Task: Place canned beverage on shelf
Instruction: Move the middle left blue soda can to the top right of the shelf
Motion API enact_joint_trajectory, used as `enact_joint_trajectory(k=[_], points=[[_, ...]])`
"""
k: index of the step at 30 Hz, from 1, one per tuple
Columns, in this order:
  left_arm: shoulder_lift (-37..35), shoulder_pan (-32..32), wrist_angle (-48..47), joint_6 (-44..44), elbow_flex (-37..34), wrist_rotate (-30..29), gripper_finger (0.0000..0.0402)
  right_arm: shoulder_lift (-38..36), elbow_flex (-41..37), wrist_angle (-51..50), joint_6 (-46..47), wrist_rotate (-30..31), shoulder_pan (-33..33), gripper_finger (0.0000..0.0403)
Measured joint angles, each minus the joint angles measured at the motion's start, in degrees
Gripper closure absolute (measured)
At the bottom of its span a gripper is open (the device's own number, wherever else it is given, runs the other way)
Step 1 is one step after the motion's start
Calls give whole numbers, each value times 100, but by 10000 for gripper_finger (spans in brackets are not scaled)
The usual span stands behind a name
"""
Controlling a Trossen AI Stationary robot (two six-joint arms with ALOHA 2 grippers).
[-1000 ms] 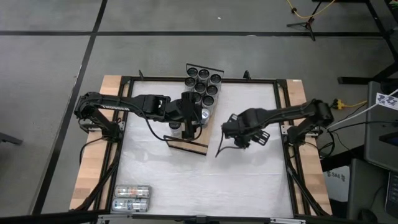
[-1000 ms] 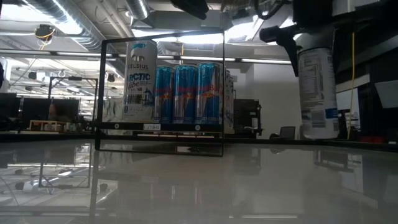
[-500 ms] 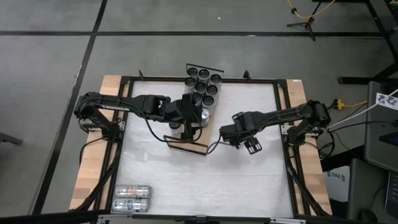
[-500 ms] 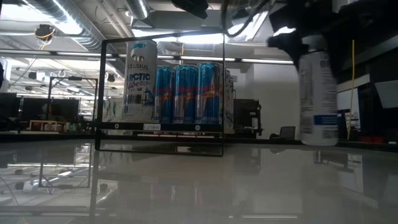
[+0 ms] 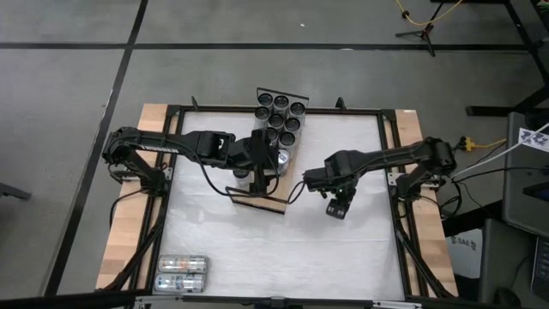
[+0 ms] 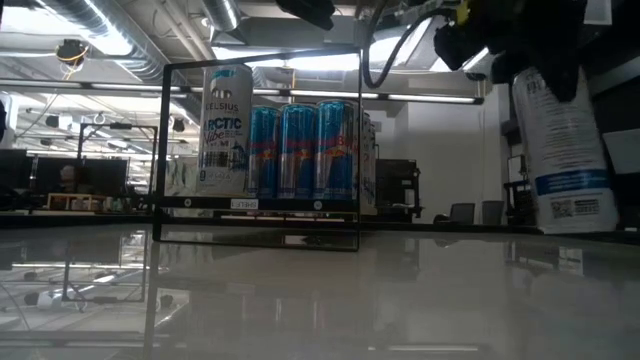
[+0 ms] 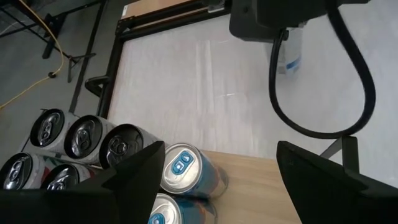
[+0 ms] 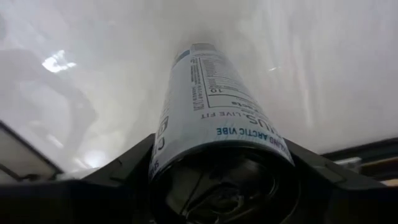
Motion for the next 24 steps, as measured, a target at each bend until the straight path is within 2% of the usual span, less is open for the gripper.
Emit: enact_joint_trajectory(k=[8,16,24], points=[[0,0,3,0,0,0,99,-333,0,-40,737,9,-251,153],[0,0,8,-2,0,-1,99,-735,0,-155,1137,248,-1104,153],[0,0,11,-7,-1,-1,99,-781,0,-131,2065,382,-2014,153]])
